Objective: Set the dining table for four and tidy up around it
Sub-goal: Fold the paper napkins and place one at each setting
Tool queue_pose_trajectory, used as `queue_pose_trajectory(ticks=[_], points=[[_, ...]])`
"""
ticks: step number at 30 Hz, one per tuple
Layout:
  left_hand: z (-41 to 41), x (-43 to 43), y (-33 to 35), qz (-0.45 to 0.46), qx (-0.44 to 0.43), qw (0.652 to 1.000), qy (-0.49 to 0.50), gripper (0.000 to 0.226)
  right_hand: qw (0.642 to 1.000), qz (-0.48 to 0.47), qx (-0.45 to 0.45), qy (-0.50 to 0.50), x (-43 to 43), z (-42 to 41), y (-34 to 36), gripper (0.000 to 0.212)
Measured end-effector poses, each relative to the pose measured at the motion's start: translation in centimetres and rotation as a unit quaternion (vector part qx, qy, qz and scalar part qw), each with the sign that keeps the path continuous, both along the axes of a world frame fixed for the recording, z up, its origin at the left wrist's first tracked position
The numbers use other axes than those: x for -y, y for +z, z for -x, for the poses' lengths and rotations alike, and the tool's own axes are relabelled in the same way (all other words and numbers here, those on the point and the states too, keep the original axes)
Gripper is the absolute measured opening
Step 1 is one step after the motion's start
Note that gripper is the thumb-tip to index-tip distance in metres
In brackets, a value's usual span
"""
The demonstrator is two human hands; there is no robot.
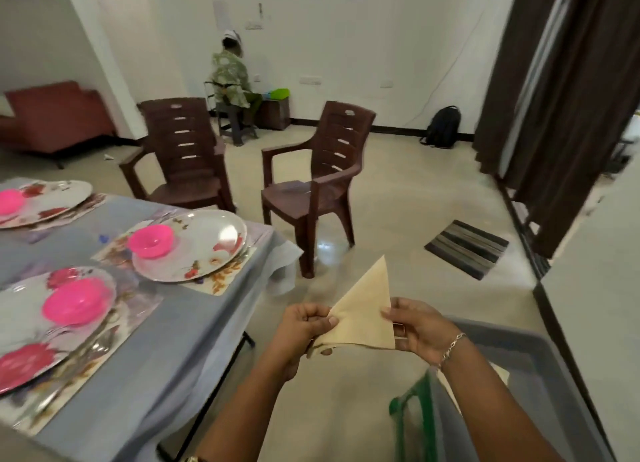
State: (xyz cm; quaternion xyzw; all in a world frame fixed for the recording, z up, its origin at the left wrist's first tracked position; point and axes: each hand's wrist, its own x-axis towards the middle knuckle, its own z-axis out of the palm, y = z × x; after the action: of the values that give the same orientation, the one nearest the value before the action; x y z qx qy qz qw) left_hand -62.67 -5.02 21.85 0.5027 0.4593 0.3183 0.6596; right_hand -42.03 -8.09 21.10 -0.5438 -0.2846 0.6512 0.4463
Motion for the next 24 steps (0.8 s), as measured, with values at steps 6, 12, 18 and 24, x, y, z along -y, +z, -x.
queue_pose_trajectory(ticks=[6, 12, 18, 24], points=[[13.2, 0.6, -1.7, 0.039, -0.017, 0.997, 0.060, 0.004, 0.998, 0.003, 0.059, 0.022, -3.7, 13.0, -1.2, 0.012], [26.6, 2.2, -2.9, 0.054, -0.010, 0.990, 0.131, 0.012, 0.995, -0.023, 0.094, 0.023, -5.8, 25.8, -2.8, 0.007], [35.7, 3.4, -3.8, 0.054, -0.039, 0.982, 0.176, 0.020, 0.994, -0.050, 0.093, 0.016, -6.2, 35.4, -3.7, 0.012], [39.4, 2.0, -3.1, 0.067, -0.117, 0.984, 0.117, 0.019, 0.987, -0.094, 0.123, 0.030, -6.6, 40.1, -2.1, 0.016]])
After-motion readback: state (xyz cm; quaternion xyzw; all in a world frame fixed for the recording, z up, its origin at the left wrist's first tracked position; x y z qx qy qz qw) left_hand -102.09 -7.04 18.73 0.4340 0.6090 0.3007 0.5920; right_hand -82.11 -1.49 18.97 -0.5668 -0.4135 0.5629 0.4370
